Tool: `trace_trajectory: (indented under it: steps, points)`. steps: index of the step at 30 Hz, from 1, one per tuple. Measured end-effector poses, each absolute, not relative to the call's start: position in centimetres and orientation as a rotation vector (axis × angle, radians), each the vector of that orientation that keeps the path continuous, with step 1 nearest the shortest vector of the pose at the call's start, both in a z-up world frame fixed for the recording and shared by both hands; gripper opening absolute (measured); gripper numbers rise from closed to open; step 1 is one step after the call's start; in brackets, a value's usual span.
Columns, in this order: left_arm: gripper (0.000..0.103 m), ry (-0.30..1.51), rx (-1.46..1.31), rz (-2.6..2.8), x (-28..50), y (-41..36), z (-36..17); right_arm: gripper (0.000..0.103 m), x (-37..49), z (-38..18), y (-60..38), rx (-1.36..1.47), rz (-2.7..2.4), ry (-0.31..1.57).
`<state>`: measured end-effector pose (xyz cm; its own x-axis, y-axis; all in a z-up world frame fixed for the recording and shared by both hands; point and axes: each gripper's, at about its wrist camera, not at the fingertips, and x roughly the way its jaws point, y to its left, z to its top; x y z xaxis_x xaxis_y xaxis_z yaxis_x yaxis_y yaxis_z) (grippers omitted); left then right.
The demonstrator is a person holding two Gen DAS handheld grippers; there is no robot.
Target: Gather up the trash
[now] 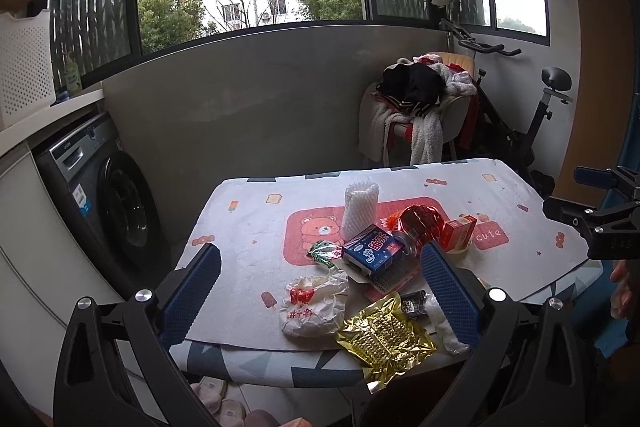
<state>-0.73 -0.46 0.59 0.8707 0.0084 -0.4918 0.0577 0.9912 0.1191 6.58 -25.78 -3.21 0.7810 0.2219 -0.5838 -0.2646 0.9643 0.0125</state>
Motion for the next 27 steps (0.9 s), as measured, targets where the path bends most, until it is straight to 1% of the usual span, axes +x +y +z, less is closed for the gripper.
trace_trajectory:
  steps: [27]
  points:
    - [0.098,0.517,0.126,-0.030,-0.92,-0.30,0.28,0.097,6.42,-3.53,-25.97,-0.074,0.258,0.629]
